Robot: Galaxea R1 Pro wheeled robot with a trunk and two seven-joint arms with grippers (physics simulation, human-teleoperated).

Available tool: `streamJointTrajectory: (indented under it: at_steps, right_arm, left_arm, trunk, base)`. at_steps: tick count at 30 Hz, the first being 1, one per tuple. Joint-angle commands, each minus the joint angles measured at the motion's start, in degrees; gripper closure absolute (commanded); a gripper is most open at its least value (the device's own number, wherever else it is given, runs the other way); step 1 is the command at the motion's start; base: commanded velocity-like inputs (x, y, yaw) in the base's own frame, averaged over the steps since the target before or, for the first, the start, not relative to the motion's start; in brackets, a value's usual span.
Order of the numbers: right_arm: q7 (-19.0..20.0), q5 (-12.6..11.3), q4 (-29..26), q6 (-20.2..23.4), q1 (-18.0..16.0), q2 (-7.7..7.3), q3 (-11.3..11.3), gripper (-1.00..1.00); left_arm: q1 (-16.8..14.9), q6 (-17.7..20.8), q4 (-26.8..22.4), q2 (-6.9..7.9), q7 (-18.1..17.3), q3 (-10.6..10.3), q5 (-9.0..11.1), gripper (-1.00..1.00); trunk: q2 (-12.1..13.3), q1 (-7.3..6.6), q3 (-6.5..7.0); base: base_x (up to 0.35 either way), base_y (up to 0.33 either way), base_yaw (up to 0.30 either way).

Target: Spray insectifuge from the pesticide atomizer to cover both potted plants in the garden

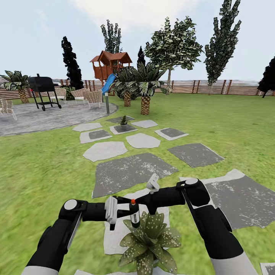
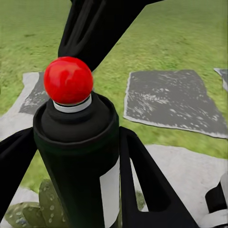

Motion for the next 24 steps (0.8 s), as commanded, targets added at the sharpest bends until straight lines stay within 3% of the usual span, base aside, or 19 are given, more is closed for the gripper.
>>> streamJointTrajectory:
  at_steps: [1, 7, 13, 14, 16, 19, 20, 24]
  right_arm:
    - [0.6, 0.9, 0.0, 0.3, 0.0, 0.04, 0.0, 1.00]
    - [0.6, 0.9, 0.0, 0.4, 0.0, 0.04, -0.1, 1.00]
    - [0.6, 0.9, 0.0, 0.4, 0.0, -0.15, -1.2, 1.00]
    - [0.7, 0.9, 0.0, 0.3, 0.0, -0.32, -2.0, 1.00]
    - [0.6, 0.9, 0.0, -0.4, 0.0, -0.60, -5.9, 1.00]
    - [0.6, 0.9, 0.0, -0.7, 0.0, -0.72, -9.6, 1.00]
    - [0.5, 0.9, 0.0, -0.7, -0.1, -0.76, -10.5, -1.00]
    - [-1.0, 1.4, 0.0, -0.8, -0.3, -0.79, -17.8, -1.00]
  left_arm:
    - [-0.1, 0.6, -0.2, -0.19, -0.3, 0.0, 0.4, 1.00]
    - [-0.1, 0.6, -0.2, -0.97, -0.2, 0.1, 0.0, 1.00]
    - [0.6, 0.3, 0.9, 1.18, 0.3, 0.9, -0.1, 1.00]
    - [0.7, 0.2, 1.4, 2.05, 0.3, 1.0, -0.1, 1.00]
    - [1.0, 0.1, 2.3, 3.77, 0.5, 1.1, -0.1, 1.00]
    - [1.2, 0.0, 2.8, 5.02, 1.0, 1.1, -0.1, 1.00]
    - [1.4, 0.0, 3.0, 5.15, 1.9, 1.1, -0.1, 1.00]
    - [2.2, 0.4, 5.1, 5.31, 11.2, 1.1, 0.1, 1.00]
  trunk:
    - [0.0, -0.01, -0.06]
    - [0.0, -0.01, -0.06]
    - [0.0, -0.01, -0.06]
    - [0.0, -0.01, -0.06]
    - [0.0, -0.01, -0.06]
    - [0.0, -0.01, -0.06]
    - [0.0, -0.01, -0.06]
    - [0.0, -0.01, -0.06]
  base:
    - [0.000, 0.000, 0.000]
    - [0.000, 0.000, 0.000]
    - [0.000, 0.000, 0.000]
    - [0.000, 0.000, 0.000]
    - [0.000, 0.000, 0.000]
    - [0.000, 0.000, 0.000]
    - [0.000, 0.000, 0.000]
    - [0.000, 0.000, 0.000]
